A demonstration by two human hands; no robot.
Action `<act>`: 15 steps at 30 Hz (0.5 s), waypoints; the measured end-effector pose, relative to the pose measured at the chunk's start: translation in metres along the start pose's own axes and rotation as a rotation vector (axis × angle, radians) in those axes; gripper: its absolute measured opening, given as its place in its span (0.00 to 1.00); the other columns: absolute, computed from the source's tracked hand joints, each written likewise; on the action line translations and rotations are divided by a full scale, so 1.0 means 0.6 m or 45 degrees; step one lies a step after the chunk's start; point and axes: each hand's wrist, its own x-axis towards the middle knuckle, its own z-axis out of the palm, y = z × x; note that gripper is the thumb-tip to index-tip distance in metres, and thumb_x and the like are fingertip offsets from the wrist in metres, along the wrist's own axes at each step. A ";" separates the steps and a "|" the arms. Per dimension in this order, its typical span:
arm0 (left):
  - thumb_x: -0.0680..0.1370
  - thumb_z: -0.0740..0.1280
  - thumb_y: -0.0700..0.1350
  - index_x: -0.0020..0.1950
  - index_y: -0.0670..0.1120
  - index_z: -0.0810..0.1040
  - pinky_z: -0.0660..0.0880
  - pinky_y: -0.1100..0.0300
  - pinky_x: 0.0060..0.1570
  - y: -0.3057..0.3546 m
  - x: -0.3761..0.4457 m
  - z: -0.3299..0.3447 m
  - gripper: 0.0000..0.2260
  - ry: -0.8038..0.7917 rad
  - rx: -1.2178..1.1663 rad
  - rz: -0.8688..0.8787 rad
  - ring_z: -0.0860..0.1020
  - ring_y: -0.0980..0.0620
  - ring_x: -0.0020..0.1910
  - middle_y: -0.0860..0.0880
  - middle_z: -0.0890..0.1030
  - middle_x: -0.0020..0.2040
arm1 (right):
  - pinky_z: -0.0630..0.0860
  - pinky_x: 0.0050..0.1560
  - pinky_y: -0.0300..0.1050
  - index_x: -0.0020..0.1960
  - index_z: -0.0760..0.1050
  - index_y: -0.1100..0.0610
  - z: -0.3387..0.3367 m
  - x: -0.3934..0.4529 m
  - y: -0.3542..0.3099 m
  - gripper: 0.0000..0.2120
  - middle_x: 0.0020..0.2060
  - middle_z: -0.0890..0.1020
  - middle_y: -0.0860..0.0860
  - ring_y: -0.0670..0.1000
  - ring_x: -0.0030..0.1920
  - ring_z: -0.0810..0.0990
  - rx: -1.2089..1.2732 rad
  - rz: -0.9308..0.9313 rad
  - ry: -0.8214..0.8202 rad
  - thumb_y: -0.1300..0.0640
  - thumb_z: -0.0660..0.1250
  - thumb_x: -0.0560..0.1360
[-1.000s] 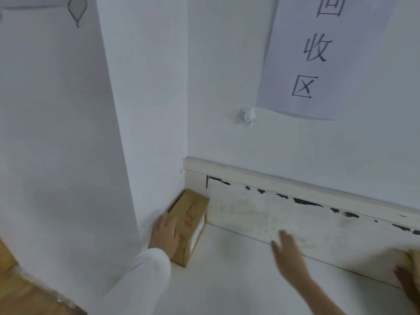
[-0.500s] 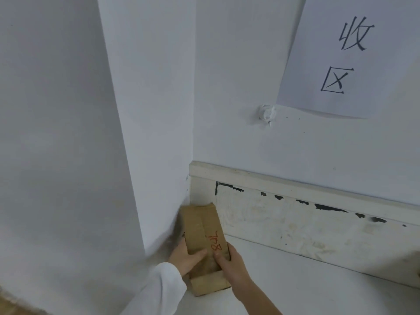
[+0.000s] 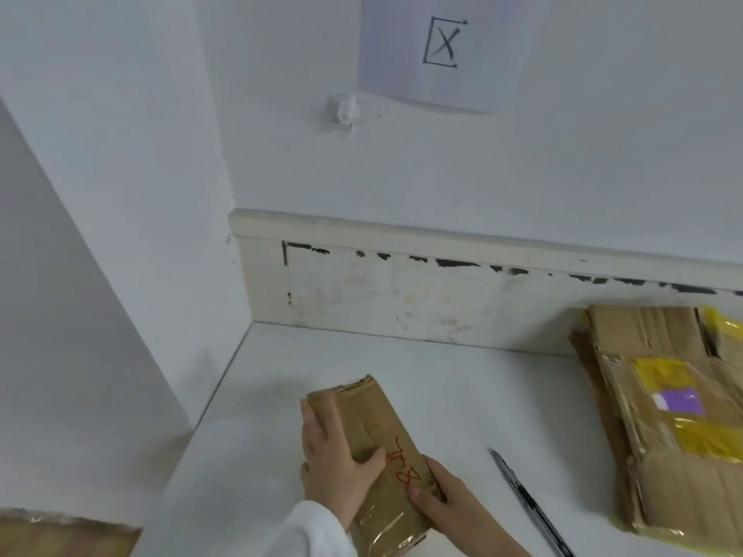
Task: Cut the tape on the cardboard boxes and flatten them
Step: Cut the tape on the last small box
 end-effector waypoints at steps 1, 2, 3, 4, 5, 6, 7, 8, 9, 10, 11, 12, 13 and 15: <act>0.72 0.69 0.57 0.76 0.54 0.36 0.59 0.54 0.69 0.006 0.000 0.006 0.47 -0.015 0.013 0.026 0.46 0.48 0.76 0.52 0.28 0.73 | 0.73 0.45 0.29 0.61 0.67 0.48 -0.005 -0.002 0.005 0.13 0.50 0.78 0.42 0.35 0.46 0.78 0.045 0.023 -0.004 0.60 0.61 0.79; 0.73 0.69 0.56 0.77 0.53 0.39 0.59 0.56 0.70 0.010 0.004 0.010 0.45 -0.036 0.000 0.033 0.46 0.48 0.76 0.51 0.28 0.73 | 0.73 0.45 0.30 0.61 0.68 0.48 -0.009 -0.003 0.007 0.12 0.51 0.79 0.42 0.36 0.48 0.78 0.071 0.035 -0.013 0.58 0.61 0.80; 0.73 0.69 0.55 0.77 0.52 0.41 0.57 0.56 0.71 0.012 0.009 0.012 0.44 -0.057 -0.014 0.027 0.46 0.48 0.76 0.51 0.28 0.73 | 0.73 0.45 0.29 0.61 0.69 0.48 -0.013 -0.002 0.011 0.11 0.52 0.79 0.42 0.36 0.48 0.79 0.082 0.052 -0.022 0.56 0.61 0.80; 0.74 0.69 0.55 0.77 0.51 0.42 0.56 0.56 0.72 0.013 0.014 0.013 0.43 -0.076 -0.018 0.018 0.46 0.47 0.76 0.50 0.28 0.73 | 0.73 0.44 0.28 0.60 0.70 0.47 -0.018 -0.001 0.014 0.10 0.52 0.79 0.41 0.35 0.48 0.79 0.057 0.053 -0.025 0.55 0.60 0.80; 0.74 0.69 0.55 0.77 0.51 0.42 0.56 0.55 0.72 0.013 0.017 0.014 0.43 -0.087 -0.011 0.018 0.46 0.47 0.76 0.51 0.28 0.73 | 0.72 0.42 0.26 0.59 0.71 0.48 -0.027 0.000 0.020 0.09 0.52 0.79 0.41 0.34 0.46 0.79 0.024 0.069 0.012 0.54 0.58 0.81; 0.74 0.69 0.55 0.77 0.50 0.43 0.56 0.55 0.72 0.012 0.017 0.014 0.43 -0.092 -0.004 0.023 0.46 0.47 0.76 0.51 0.28 0.73 | 0.71 0.39 0.24 0.58 0.72 0.50 -0.039 -0.001 0.030 0.08 0.52 0.80 0.44 0.35 0.45 0.79 -0.013 0.092 0.104 0.54 0.57 0.81; 0.74 0.69 0.55 0.77 0.50 0.43 0.56 0.55 0.73 0.010 0.018 0.013 0.43 -0.091 -0.002 0.027 0.46 0.47 0.76 0.51 0.28 0.73 | 0.71 0.38 0.25 0.56 0.73 0.53 -0.056 -0.003 0.045 0.08 0.53 0.80 0.49 0.39 0.45 0.79 -0.052 0.132 0.254 0.56 0.57 0.81; 0.74 0.68 0.56 0.77 0.50 0.43 0.56 0.55 0.73 0.008 0.017 0.013 0.42 -0.090 -0.001 0.030 0.46 0.48 0.76 0.51 0.28 0.73 | 0.72 0.40 0.28 0.56 0.74 0.56 -0.075 -0.007 0.066 0.08 0.53 0.81 0.53 0.45 0.45 0.79 -0.168 0.179 0.433 0.57 0.58 0.81; 0.75 0.67 0.56 0.77 0.50 0.43 0.55 0.55 0.72 0.006 0.017 0.013 0.41 -0.089 0.004 0.030 0.45 0.48 0.76 0.51 0.28 0.74 | 0.72 0.44 0.34 0.56 0.74 0.57 -0.096 -0.012 0.089 0.09 0.53 0.80 0.55 0.49 0.48 0.78 -0.350 0.240 0.582 0.57 0.59 0.80; 0.77 0.64 0.56 0.77 0.50 0.43 0.55 0.55 0.72 0.004 0.017 0.013 0.38 -0.084 0.011 0.030 0.45 0.47 0.76 0.50 0.29 0.74 | 0.71 0.48 0.38 0.59 0.74 0.58 -0.115 -0.020 0.114 0.11 0.55 0.79 0.55 0.51 0.52 0.77 -0.589 0.322 0.669 0.56 0.59 0.80; 0.79 0.61 0.55 0.78 0.50 0.44 0.54 0.55 0.72 0.003 0.017 0.013 0.35 -0.073 0.012 0.032 0.45 0.47 0.76 0.50 0.29 0.74 | 0.70 0.52 0.41 0.63 0.72 0.57 -0.131 -0.027 0.137 0.14 0.57 0.76 0.54 0.53 0.57 0.74 -0.807 0.398 0.714 0.54 0.59 0.80; 0.81 0.57 0.53 0.78 0.49 0.44 0.53 0.55 0.72 0.004 0.017 0.012 0.31 -0.063 0.010 0.033 0.45 0.46 0.76 0.49 0.30 0.74 | 0.70 0.55 0.43 0.67 0.68 0.55 -0.142 -0.031 0.157 0.17 0.59 0.73 0.53 0.53 0.61 0.71 -0.949 0.463 0.707 0.51 0.58 0.80; 0.82 0.53 0.51 0.78 0.50 0.44 0.53 0.55 0.72 0.004 0.016 0.011 0.27 -0.053 0.012 0.031 0.46 0.46 0.77 0.48 0.30 0.75 | 0.70 0.56 0.43 0.69 0.66 0.54 -0.148 -0.032 0.171 0.19 0.60 0.71 0.52 0.53 0.63 0.69 -1.028 0.515 0.665 0.49 0.58 0.80; 0.83 0.50 0.48 0.78 0.50 0.45 0.55 0.55 0.71 0.003 0.013 0.008 0.24 -0.034 0.025 0.026 0.47 0.47 0.76 0.48 0.32 0.75 | 0.71 0.57 0.44 0.68 0.64 0.53 -0.146 -0.029 0.181 0.20 0.60 0.70 0.51 0.52 0.63 0.69 -1.063 0.569 0.590 0.46 0.58 0.79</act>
